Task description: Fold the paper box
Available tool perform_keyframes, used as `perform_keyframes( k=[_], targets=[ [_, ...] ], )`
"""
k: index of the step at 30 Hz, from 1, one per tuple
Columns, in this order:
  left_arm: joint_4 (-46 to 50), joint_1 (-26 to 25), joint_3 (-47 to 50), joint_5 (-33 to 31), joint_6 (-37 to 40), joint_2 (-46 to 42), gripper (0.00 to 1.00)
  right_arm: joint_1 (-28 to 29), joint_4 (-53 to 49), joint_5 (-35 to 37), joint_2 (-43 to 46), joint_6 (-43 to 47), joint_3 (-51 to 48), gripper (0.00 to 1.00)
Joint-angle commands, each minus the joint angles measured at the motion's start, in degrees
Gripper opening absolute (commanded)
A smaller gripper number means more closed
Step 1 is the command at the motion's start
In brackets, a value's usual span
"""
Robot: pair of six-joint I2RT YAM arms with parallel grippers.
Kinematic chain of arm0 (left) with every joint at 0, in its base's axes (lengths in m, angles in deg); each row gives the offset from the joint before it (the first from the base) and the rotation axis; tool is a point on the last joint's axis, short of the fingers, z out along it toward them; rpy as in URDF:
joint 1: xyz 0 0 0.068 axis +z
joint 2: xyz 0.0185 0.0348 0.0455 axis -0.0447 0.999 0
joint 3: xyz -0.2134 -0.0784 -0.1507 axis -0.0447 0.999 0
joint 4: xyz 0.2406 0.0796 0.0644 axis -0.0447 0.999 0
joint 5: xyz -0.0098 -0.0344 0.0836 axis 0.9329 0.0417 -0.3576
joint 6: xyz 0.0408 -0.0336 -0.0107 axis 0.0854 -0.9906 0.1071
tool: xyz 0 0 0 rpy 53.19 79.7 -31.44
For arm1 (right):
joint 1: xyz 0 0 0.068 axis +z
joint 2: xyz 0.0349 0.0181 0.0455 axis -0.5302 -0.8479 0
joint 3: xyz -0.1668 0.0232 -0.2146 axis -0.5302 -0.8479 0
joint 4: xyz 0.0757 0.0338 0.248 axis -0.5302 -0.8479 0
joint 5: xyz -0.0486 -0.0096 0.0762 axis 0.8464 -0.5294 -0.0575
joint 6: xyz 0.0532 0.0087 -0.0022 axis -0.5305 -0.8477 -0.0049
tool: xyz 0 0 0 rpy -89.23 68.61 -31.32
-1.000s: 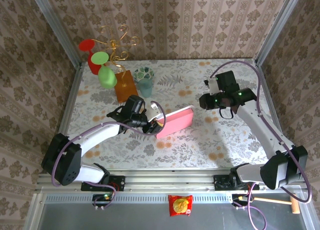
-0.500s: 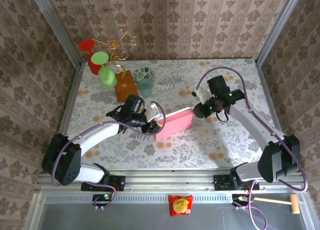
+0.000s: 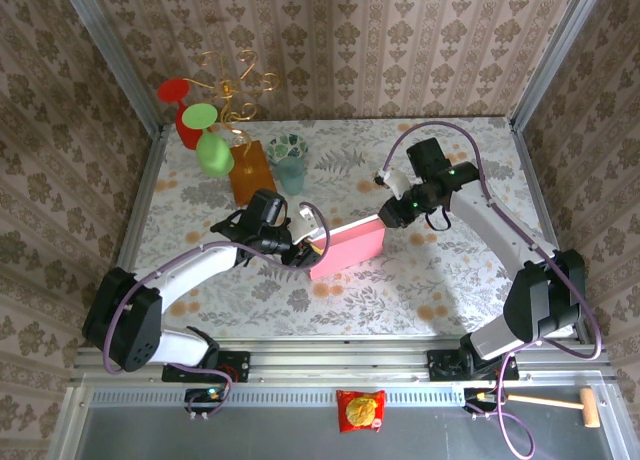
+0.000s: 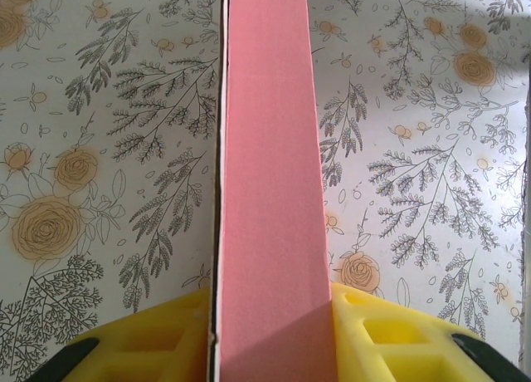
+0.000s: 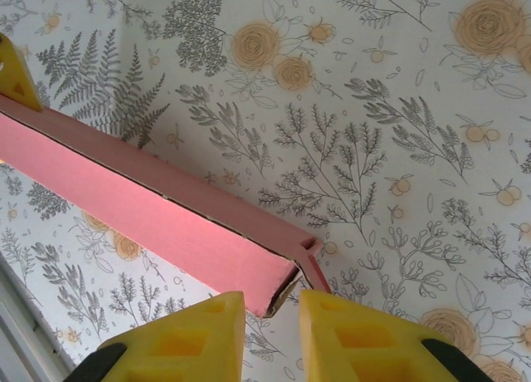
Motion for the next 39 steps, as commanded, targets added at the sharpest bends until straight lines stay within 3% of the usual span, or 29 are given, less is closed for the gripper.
perform_keyframes(
  k=[1,17,28,39],
  targets=[
    [1.31,0.32,-1.54,1.23,1.09,-0.89,0.35,0.17,-2.33,-1.87,-1.0,1.03,1.59,0.25],
    [1.57,0.4,-1.79,1.26,0.65,-0.72,0.33,0.05,-2.04,-0.89,-4.25,-0.39,4.18,0.21],
    [2.21,0.36,-1.96,1.27,0.91,-0.98,0.32,-3.63,-2.17,-3.68,-2.37,-1.5,4.79,0.32],
    [2.54,0.5,-2.19,1.39,1.0,-0.81,0.32,-3.23,-1.7,-5.77,-5.51,-1.73,5.0,0.32]
  ],
)
